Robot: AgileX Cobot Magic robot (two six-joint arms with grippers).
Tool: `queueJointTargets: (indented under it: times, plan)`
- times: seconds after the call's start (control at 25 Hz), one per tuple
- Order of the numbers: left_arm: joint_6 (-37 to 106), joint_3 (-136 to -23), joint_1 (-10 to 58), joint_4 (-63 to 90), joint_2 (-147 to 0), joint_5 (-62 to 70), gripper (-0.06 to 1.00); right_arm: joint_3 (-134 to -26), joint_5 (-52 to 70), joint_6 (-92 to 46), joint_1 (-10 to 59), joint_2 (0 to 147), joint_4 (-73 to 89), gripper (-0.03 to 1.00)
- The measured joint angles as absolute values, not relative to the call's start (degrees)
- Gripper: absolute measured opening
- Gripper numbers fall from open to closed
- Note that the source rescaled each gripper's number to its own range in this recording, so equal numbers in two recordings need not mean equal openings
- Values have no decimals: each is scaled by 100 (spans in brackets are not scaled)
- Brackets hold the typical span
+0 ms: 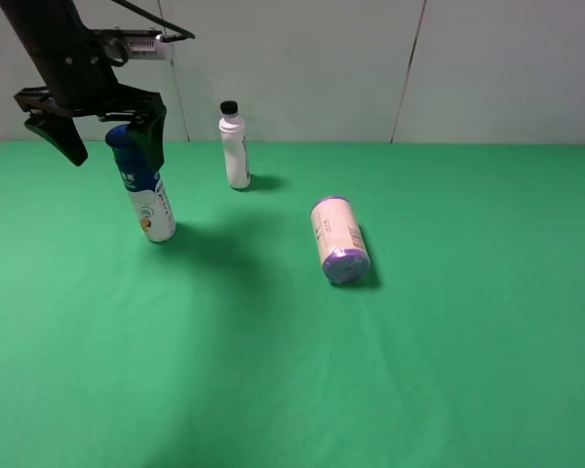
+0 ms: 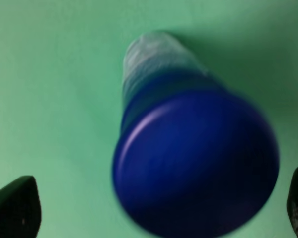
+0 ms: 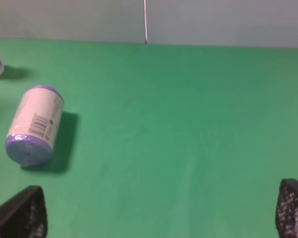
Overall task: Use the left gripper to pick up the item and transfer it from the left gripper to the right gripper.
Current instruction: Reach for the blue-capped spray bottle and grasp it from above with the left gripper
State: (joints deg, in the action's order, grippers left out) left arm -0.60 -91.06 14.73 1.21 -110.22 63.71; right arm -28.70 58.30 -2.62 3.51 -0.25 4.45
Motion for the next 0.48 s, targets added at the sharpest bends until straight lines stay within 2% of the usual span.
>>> queueJointTargets:
  times: [0.48]
  plan:
    - [-60, -9321, 1855, -298, -11400, 6353, 100, -2870, 5830, -262, 351, -25, 445, 100]
